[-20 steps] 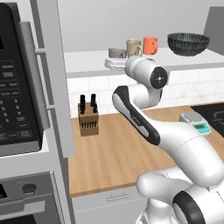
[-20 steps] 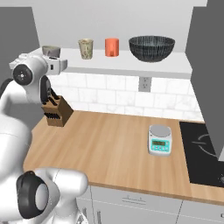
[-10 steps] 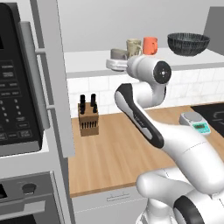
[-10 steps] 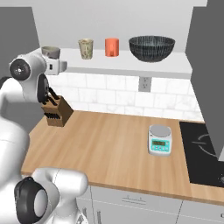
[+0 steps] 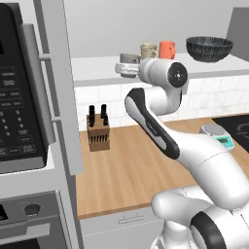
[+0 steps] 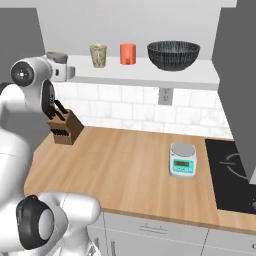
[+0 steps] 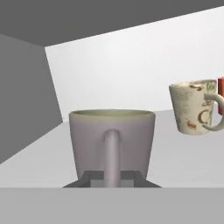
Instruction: Gather all objects into one cabinet and sort the glasses and bowls to opposite sides.
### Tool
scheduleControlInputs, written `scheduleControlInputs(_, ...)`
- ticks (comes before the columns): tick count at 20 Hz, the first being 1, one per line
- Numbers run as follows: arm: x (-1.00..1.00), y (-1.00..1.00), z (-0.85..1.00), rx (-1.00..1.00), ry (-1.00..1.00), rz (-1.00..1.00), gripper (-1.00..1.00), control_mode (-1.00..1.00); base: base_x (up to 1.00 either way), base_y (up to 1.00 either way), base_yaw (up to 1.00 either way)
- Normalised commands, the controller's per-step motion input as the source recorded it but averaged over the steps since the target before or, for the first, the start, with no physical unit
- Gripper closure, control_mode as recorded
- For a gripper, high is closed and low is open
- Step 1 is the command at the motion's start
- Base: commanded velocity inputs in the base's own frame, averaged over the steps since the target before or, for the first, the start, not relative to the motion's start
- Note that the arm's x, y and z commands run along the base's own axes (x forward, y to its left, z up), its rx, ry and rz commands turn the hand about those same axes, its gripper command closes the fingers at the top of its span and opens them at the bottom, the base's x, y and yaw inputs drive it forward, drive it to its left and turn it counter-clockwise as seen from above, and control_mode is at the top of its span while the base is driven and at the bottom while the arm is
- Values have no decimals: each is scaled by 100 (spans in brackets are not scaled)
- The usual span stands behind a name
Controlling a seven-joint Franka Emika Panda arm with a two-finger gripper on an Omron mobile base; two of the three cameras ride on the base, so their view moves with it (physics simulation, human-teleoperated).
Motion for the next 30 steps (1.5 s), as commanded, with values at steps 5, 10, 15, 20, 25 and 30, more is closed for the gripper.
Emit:
scheduleControlInputs(5,19,15,-5,0,-9,7,100,-100,0,0,0)
scheduleControlInputs(10,28,12,-12,0,-9,13,100,-100,0,0,0)
scheduleControlInputs(15,40,20,0,0,0,13,100,-100,0,0,0)
scheduleControlInputs(20,32,34,-4,0,0,5,100,-100,0,0,0)
scheduleControlInputs(25,28,35,-7,-1,0,0,100,-100,0,0,0)
scheduleControlInputs(30,20,33,0,-5,0,0,100,-100,0,0,0)
